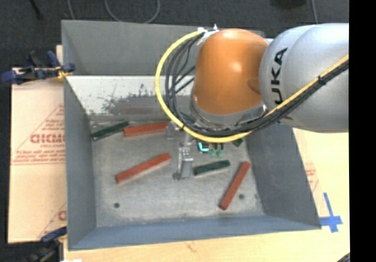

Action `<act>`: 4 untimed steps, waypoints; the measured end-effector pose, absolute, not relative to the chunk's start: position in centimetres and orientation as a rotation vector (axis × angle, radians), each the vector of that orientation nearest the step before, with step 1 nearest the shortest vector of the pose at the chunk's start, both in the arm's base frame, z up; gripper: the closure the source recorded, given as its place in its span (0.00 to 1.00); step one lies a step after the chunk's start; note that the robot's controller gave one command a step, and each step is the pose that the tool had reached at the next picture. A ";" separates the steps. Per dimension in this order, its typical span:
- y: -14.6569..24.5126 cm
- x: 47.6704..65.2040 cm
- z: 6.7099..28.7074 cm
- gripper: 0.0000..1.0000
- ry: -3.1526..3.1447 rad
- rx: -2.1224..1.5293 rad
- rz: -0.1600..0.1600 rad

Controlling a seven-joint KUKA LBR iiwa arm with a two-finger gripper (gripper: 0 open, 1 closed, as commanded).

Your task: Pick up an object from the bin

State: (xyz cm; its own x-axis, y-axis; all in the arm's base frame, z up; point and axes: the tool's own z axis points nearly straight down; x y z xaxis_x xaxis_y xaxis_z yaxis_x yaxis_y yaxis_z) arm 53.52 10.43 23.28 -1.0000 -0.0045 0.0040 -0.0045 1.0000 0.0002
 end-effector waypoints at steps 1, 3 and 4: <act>14.1 56.4 11.4 0.00 -3.040 0.790 -0.001; 16.5 60.2 7.1 1.00 -3.005 0.933 -0.003; 13.5 59.1 19.3 1.00 -3.008 0.948 0.003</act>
Offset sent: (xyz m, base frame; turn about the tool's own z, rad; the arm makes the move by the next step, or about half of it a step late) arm 0.0288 0.0375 -0.1179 -0.5052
